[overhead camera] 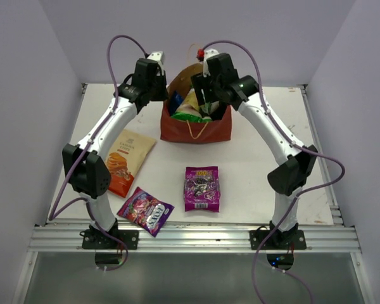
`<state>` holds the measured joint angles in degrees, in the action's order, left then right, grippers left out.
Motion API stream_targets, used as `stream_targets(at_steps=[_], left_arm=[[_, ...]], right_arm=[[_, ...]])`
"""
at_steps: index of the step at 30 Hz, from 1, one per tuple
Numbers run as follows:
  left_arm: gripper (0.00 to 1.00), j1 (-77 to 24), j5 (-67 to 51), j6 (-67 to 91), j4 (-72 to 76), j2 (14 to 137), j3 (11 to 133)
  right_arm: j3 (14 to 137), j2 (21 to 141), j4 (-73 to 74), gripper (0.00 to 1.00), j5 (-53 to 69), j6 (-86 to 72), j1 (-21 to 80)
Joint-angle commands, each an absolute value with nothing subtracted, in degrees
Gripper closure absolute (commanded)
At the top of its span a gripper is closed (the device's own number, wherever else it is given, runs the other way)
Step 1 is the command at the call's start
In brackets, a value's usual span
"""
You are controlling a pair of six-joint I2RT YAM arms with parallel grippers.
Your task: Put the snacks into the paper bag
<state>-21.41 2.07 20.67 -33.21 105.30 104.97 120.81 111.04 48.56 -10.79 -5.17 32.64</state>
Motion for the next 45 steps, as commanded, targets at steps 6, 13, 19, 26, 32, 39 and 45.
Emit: stream_targets(at_steps=[6, 13, 19, 26, 32, 39, 45], left_arm=[[1.0, -21.6, 5.4, 22.1, -25.2, 99.1, 99.1], [1.0, -21.6, 4.6, 21.9, -25.2, 99.1, 98.5], [1.0, -21.6, 4.8, 22.1, -26.1, 99.1, 98.4], [1.0, -21.6, 3.8, 22.8, -27.8, 99.4, 98.4], [1.0, -21.6, 3.6, 22.9, -28.7, 99.1, 97.9], [1.0, -21.6, 3.2, 23.0, -29.1, 99.0, 97.2], [1.0, -21.6, 3.2, 22.9, -29.2, 99.0, 96.9]], right_arm=[[126.1, 95.6, 46.0, 0.28, -4.8, -3.9, 35.0], [86.6, 76.4, 43.2, 0.28, -0.2, -10.3, 36.7], [63.2, 65.3, 37.3, 0.3, 4.4, -16.5, 36.7], [52.4, 64.4, 29.0, 0.31, 9.1, -20.7, 36.7], [44.5, 65.7, 23.1, 0.32, 12.9, -23.2, 36.7], [38.1, 69.1, 17.2, 0.34, 14.1, -24.3, 36.7], [35.1, 75.1, 11.2, 0.39, 17.5, -24.6, 36.7]])
